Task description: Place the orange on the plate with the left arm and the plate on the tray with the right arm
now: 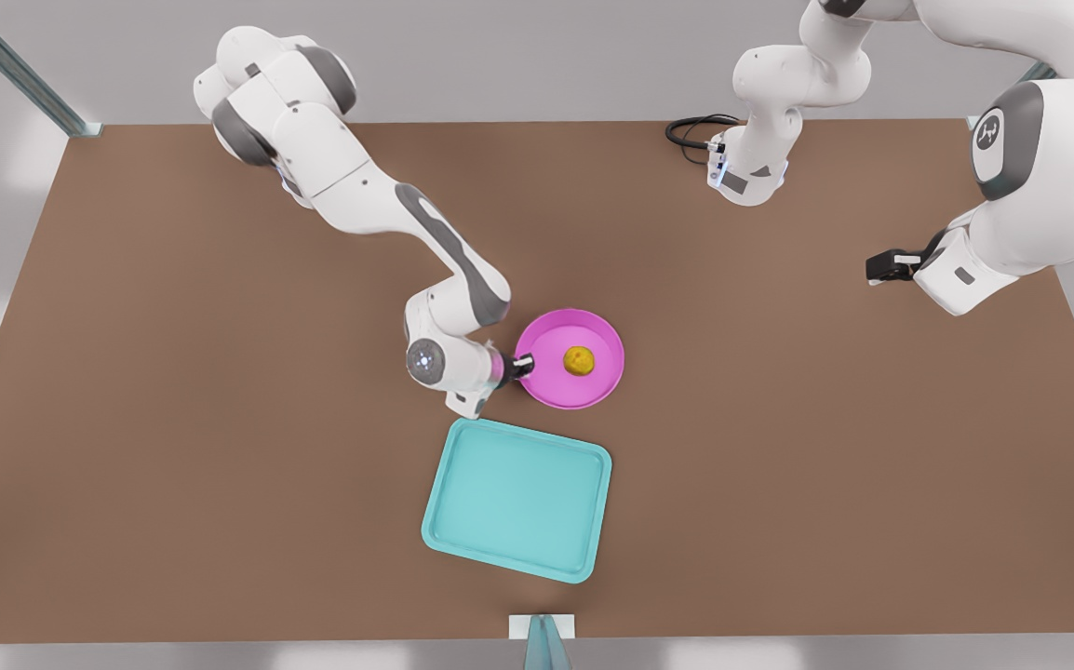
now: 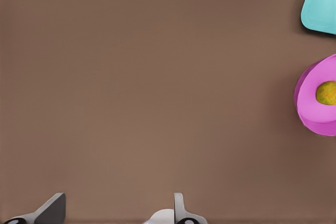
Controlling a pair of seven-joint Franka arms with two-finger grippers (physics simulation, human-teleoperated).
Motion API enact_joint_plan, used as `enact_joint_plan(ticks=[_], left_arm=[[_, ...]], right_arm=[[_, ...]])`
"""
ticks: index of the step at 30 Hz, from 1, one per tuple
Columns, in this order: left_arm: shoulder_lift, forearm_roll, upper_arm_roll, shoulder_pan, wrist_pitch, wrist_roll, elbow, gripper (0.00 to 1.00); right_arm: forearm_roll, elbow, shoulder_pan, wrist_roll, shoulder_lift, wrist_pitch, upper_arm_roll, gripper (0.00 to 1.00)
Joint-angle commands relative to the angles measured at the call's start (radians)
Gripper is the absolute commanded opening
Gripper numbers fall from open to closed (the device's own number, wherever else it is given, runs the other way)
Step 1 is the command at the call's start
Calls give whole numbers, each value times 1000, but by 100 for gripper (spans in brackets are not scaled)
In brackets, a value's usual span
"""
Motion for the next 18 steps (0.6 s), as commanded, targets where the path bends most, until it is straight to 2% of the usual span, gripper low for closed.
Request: enact_joint_plan(ticks=[1,5,11,18], left_arm=[[0,0,0,0,1,8,0,100],[-1,0,0,0,-1,8,0,100],[-1,0,0,0,-1,8,0,100],[-3,0,0,0,-12,7,0,100]], right_arm=[[18,49,-17,27,-4,-79,-1,21],[63,183,-85,24,38,-130,-11,21],[58,384,-267,-64,196,-196,-12,21],[50,571,-266,-174,325,-174,-17,21]])
